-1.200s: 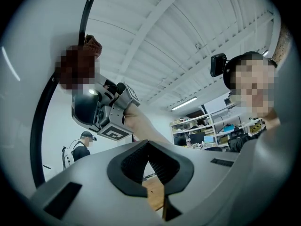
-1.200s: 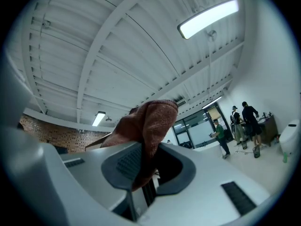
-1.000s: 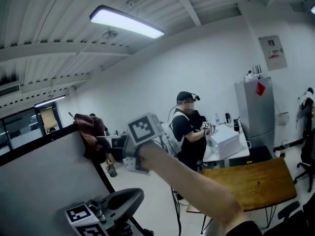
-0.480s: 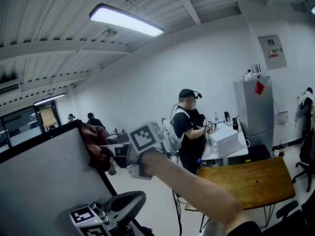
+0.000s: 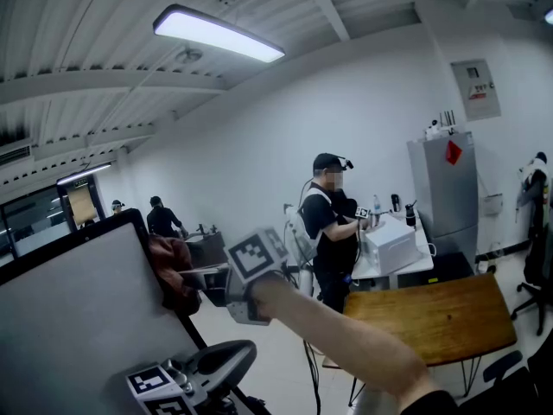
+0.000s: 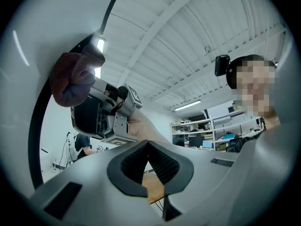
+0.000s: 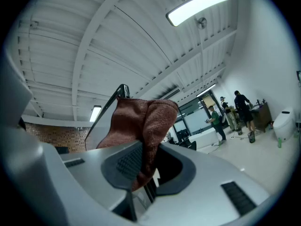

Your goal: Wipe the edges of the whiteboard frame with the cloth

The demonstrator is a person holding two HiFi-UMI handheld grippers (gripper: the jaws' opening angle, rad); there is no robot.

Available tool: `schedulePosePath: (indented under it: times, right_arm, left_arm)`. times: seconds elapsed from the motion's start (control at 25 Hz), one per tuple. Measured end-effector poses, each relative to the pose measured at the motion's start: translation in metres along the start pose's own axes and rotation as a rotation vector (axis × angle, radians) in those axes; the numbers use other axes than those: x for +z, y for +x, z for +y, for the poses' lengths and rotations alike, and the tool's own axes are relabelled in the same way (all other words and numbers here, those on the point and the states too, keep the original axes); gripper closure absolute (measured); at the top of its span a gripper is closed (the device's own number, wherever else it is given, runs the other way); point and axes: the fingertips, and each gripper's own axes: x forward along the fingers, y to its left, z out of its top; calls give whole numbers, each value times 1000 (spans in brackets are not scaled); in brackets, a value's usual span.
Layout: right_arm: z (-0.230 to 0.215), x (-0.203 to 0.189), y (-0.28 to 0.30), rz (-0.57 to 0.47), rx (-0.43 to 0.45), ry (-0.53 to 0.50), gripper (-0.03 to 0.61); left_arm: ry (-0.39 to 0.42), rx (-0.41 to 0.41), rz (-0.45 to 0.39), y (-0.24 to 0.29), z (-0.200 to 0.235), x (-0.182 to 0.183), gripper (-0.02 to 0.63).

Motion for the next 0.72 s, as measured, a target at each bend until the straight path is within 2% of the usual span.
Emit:
schedulePosePath:
  times: [0.28, 0.72]
  right_arm:
    - [-5, -16, 2, 9, 25, 36, 508]
    - [-14, -39, 1, 56, -6, 34, 508]
  left_arm:
    - [-27, 0, 3, 0, 6, -10, 624]
    - [-62, -13, 5, 6, 12, -23, 624]
